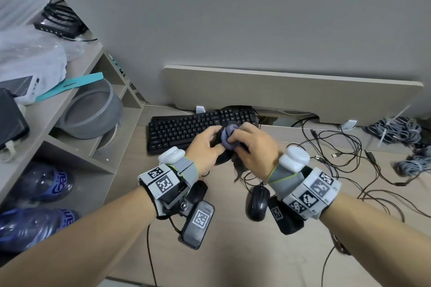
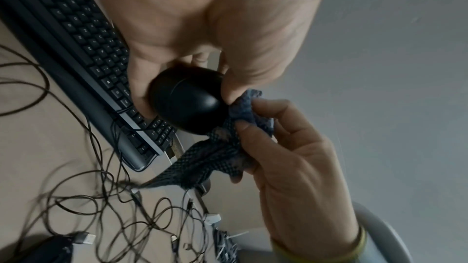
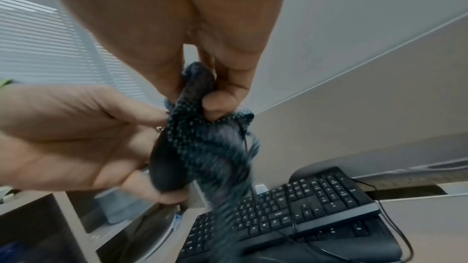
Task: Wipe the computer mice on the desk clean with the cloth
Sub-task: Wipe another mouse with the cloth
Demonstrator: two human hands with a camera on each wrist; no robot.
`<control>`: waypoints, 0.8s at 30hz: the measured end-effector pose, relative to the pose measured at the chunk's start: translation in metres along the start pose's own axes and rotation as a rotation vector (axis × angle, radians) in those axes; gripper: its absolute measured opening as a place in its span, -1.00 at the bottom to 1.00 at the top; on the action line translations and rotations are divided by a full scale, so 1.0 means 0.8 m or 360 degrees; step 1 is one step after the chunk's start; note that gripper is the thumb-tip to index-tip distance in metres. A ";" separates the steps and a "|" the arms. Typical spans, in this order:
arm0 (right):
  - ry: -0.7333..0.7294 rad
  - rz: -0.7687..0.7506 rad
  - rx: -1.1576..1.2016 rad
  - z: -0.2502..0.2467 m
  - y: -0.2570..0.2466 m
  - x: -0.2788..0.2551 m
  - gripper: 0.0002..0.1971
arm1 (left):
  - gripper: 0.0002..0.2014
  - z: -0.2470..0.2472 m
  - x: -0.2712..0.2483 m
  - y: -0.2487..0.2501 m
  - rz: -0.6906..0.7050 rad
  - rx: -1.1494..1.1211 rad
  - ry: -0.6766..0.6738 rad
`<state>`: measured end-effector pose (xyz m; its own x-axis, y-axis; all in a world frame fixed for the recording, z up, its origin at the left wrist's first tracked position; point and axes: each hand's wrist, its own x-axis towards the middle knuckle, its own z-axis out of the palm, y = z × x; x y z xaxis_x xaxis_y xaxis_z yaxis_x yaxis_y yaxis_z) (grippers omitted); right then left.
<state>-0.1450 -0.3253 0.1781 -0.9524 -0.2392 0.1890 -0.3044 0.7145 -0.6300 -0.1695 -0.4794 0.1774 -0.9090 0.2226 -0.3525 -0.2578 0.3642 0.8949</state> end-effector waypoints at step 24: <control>0.0283 0.0472 0.0730 -0.021 0.014 -0.002 -0.78 | -0.68 0.011 -0.014 0.028 -0.0336 -0.0595 0.0001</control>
<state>-0.1470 -0.3057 0.1838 -0.9961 0.0708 0.0530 -0.0234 0.3664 -0.9302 -0.1624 -0.4657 0.1989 -0.8237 0.1776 -0.5385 -0.5391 0.0489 0.8408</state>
